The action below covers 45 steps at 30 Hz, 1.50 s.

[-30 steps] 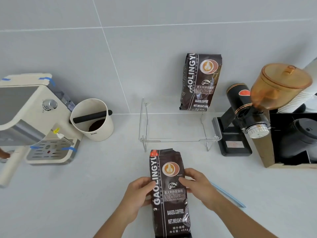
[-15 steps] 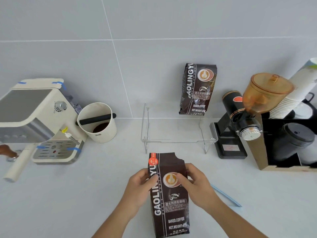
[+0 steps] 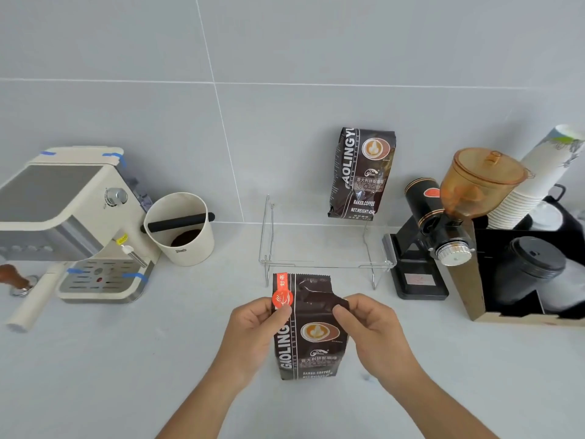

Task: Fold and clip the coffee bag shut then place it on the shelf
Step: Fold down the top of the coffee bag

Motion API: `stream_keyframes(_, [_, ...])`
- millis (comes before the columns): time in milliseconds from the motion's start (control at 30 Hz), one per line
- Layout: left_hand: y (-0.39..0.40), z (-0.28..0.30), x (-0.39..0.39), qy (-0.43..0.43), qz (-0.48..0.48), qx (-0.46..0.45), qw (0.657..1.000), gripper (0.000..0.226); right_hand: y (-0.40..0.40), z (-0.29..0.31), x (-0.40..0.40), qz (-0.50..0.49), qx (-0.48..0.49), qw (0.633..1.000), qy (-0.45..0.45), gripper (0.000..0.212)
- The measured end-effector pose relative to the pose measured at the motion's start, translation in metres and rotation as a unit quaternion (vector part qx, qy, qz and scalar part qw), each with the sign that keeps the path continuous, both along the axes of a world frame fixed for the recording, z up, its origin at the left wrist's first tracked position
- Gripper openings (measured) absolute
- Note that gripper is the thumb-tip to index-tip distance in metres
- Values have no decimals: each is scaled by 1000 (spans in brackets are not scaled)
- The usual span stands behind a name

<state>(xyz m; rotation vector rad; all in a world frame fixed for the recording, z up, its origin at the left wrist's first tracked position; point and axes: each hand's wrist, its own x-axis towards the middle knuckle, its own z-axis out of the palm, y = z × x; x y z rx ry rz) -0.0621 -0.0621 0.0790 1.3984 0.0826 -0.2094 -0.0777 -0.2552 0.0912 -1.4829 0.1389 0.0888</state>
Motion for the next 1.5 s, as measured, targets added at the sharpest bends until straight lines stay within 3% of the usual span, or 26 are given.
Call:
stream_keyframes(100, [-1, 5, 5, -7, -3, 20, 1000, 15, -3, 5, 3, -7, -3, 1000, -11, 19])
stream_keyframes(367, [-5, 12, 15, -17, 22, 60, 998, 12, -4, 10, 10, -9, -29, 999, -15, 16])
stream_keyframes(633, [2, 16, 26, 3, -6, 79, 997, 14, -6, 23, 23, 20, -82, 995, -45, 31])
stream_keyframes(1000, [8, 31, 26, -38, -35, 127, 990, 13, -16, 21, 26, 27, -243, 964, -105, 44])
stream_keyframes(1167, [9, 38, 22, -129, -22, 265, 955, 52, -8, 22, 24, 28, -260, 958, -118, 44])
stream_keyframes(1367, [11, 43, 20, -185, -28, 338, 922, 41, -2, 18, 32, 14, -165, 984, -73, 42])
stream_keyframes(1500, [12, 43, 19, -230, -43, 388, 892, 37, -2, 19, 31, 16, -198, 975, -95, 43])
